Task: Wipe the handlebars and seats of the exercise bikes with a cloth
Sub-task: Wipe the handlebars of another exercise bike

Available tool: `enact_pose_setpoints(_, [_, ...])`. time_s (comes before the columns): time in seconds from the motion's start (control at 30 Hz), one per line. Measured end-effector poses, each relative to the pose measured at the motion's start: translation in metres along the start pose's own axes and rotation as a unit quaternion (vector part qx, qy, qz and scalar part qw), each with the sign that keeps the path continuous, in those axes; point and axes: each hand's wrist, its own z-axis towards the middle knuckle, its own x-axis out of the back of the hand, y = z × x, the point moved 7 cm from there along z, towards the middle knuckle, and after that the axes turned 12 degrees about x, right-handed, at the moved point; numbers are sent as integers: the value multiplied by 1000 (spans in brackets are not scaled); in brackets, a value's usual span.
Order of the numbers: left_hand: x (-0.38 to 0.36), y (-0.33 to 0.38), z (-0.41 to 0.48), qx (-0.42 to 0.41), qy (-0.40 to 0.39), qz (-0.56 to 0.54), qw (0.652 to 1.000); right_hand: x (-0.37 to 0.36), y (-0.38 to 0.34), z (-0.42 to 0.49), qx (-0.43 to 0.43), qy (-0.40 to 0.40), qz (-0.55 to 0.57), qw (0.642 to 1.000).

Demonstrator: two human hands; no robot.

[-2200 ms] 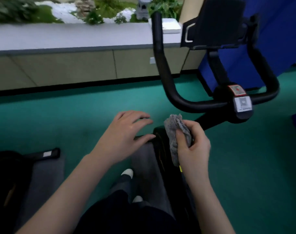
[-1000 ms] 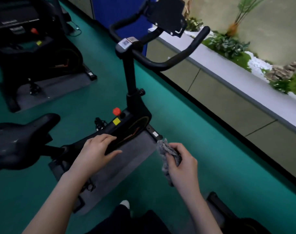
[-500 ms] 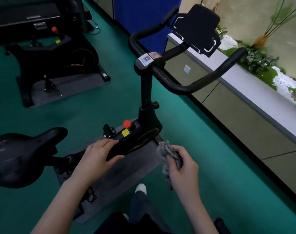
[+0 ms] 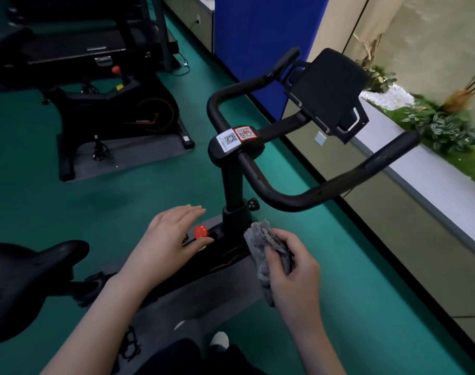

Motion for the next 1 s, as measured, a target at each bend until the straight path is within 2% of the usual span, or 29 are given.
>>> enact_pose_setpoints(0.17, [13, 24, 34, -34, 19, 11, 999, 7, 5, 20, -1, 21, 3, 1000])
enact_pose_setpoints(0.43, [18, 55, 95, -115, 26, 9, 993, 17, 5, 46, -7, 102, -10, 995])
enact_pose_setpoints(0.7, [16, 47, 153, -183, -5, 4, 983, -2, -8, 92, 36, 163, -133, 977])
enact_pose_setpoints(0.83, [13, 44, 178, -230, -24, -20, 973, -27, -13, 120, 50, 133, -237, 961])
enact_pose_setpoints(1.0, [6, 49, 195, -294, -51, -63, 952, -71, -7, 161, 34, 12, -352, 935])
